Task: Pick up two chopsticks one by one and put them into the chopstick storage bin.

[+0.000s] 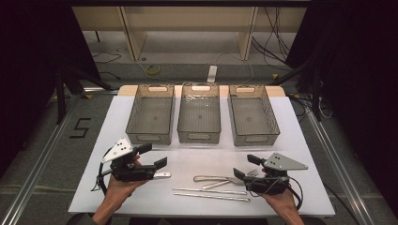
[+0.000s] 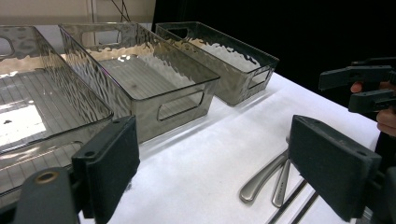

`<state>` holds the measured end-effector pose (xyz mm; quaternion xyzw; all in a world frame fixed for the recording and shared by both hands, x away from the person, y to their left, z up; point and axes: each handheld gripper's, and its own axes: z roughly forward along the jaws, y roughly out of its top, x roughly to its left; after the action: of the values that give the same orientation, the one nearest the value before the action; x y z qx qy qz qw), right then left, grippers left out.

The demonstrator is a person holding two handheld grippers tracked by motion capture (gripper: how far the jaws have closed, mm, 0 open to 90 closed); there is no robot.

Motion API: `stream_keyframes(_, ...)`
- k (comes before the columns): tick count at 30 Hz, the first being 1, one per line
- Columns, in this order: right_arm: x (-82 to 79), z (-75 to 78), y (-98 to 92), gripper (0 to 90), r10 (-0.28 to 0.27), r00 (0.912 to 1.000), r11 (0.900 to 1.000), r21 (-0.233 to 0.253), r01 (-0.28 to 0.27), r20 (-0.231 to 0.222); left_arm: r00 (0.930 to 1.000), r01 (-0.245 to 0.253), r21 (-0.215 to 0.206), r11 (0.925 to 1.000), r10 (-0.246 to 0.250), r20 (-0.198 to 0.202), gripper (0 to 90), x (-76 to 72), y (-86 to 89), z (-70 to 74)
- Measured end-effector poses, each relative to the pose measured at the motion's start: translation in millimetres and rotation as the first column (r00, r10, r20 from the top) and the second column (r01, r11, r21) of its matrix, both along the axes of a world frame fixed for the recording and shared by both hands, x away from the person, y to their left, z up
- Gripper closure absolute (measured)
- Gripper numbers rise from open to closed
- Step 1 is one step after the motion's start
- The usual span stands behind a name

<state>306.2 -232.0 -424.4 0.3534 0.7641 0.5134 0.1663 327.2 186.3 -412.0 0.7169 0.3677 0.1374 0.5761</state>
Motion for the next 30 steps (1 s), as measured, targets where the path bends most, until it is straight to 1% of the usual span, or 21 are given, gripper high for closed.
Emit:
stream_keyframes(1,0.6,0.8,0.6,27.7,0.01,0.9999,1.0,-0.013,-0.01,-0.006,1.0,0.0,0.0,1.0,0.0,-0.001,16.1,0.1,0.2,0.0)
stream_keyframes(3,0.7,1.2,1.1,27.7,0.015,0.9998,1.0,-0.017,-0.015,-0.011,1.0,-0.001,-0.002,1.0,0.001,-0.001,16.1,0.2,0.4,0.1)
stream_keyframes(5,0.8,3.1,4.2,27.7,0.035,0.9991,0.999,-0.037,-0.036,-0.023,1.0,-0.002,-0.004,1.0,0.002,-0.001,16.1,0.2,0.3,0.1)
stream_keyframes(8,0.3,6.5,8.2,27.8,0.071,0.997,0.995,-0.063,-0.073,-0.032,1.0,-0.003,-0.002,1.0,0.003,0.0,16.1,0.4,0.3,0.1)
stream_keyframes(10,1.6,8.5,11.5,28.1,0.09,0.9951,0.991,-0.094,-0.093,-0.04,1.0,-0.003,-0.002,1.0,0.003,0.0,16.1,0.7,0.5,0.0)
stream_keyframes(11,1.6,8.5,11.5,28.1,0.09,0.9951,0.991,-0.094,-0.093,-0.04,1.0,-0.002,-0.002,1.0,0.002,0.0,16.1,0.9,0.5,-0.1)
stream_keyframes(13,3.4,10.0,14.4,28.7,0.111,0.9922,0.985,-0.124,-0.117,-0.058,1.0,-0.002,-0.002,1.0,0.002,0.002,16.1,0.8,0.5,0.0)
stream_keyframes(14,4.5,10.9,16.3,29.2,0.124,0.9899,0.98,-0.15,-0.133,-0.068,1.0,-0.003,-0.003,1.0,0.003,0.001,16.1,0.6,0.3,0.0)
stream_keyframes(15,6.4,12.4,20.4,30.1,0.148,0.9849,0.967,-0.194,-0.163,-0.09,1.0,-0.003,-0.001,1.0,0.003,0.002,16.1,0.9,0.4,0.0)
stream_keyframes(16,7.6,13.2,22.2,30.8,0.161,0.9808,0.961,-0.211,-0.182,-0.11,1.0,-0.003,-0.001,1.0,0.003,0.001,16.1,1.1,0.3,-0.1)
stream_keyframes(17,7.6,13.2,22.2,30.8,0.161,0.9808,0.961,-0.211,-0.182,-0.11,1.0,-0.003,-0.002,1.0,0.003,0.001,16.1,1.1,0.3,-0.1)
stream_keyframes(18,9.8,14.0,26.8,32.4,0.187,0.9708,0.944,-0.246,-0.22,-0.15,1.0,-0.004,-0.003,1.0,0.004,0.001,16.1,1.2,0.3,-0.1)
stream_keyframes(19,9.8,14.0,26.8,32.4,0.187,0.9708,0.944,-0.246,-0.22,-0.15,1.0,-0.005,-0.002,1.0,0.005,0.001,16.1,1.4,0.5,-0.1)
stream_keyframes(22,12.6,13.8,36.0,34.6,0.206,0.9607,0.914,-0.315,-0.257,-0.186,1.0,-0.009,-0.003,1.0,0.009,0.0,16.1,1.6,0.9,-0.1)
stream_keyframes(23,13.7,13.1,39.5,35.4,0.213,0.9566,0.9,-0.341,-0.271,-0.199,1.0,-0.01,-0.003,0.9999,0.01,0.0,16.1,1.6,1.1,0.0)
stream_keyframes(24,15.4,10.7,46.9,37.0,0.235,0.9435,0.867,-0.389,-0.312,-0.234,1.0,-0.01,-0.004,0.9999,0.01,0.001,16.1,1.5,1.2,0.1)
stream_keyframes(26,16.2,7.4,54.1,39.1,0.258,0.9263,0.834,-0.421,-0.357,-0.275,0.9999,-0.011,-0.003,0.9999,0.011,0.002,16.1,1.5,1.3,0.2)
stream_keyframes(27,16.6,5.6,57.4,40.6,0.27,0.9175,0.814,-0.44,-0.38,-0.292,1.0,-0.009,0.0,1.0,0.009,0.002,16.1,1.4,1.5,0.2)
stream_keyframes(28,16.6,5.6,57.4,40.6,0.27,0.9175,0.814,-0.44,-0.38,-0.292,0.9999,-0.01,-0.002,0.9999,0.01,0.002,16.1,1.4,1.3,0.1)
stream_keyframes(29,16.3,1.4,64.2,44.0,0.288,0.9065,0.782,-0.47,-0.409,-0.309,0.9999,-0.01,-0.001,1.0,0.01,0.003,16.1,1.5,1.3,0.1)
stream_keyframes(30,16.5,-0.6,67.0,45.3,0.297,0.9012,0.769,-0.48,-0.422,-0.315,1.0,-0.009,-0.001,1.0,0.009,0.003,16.1,1.5,1.2,0.2)
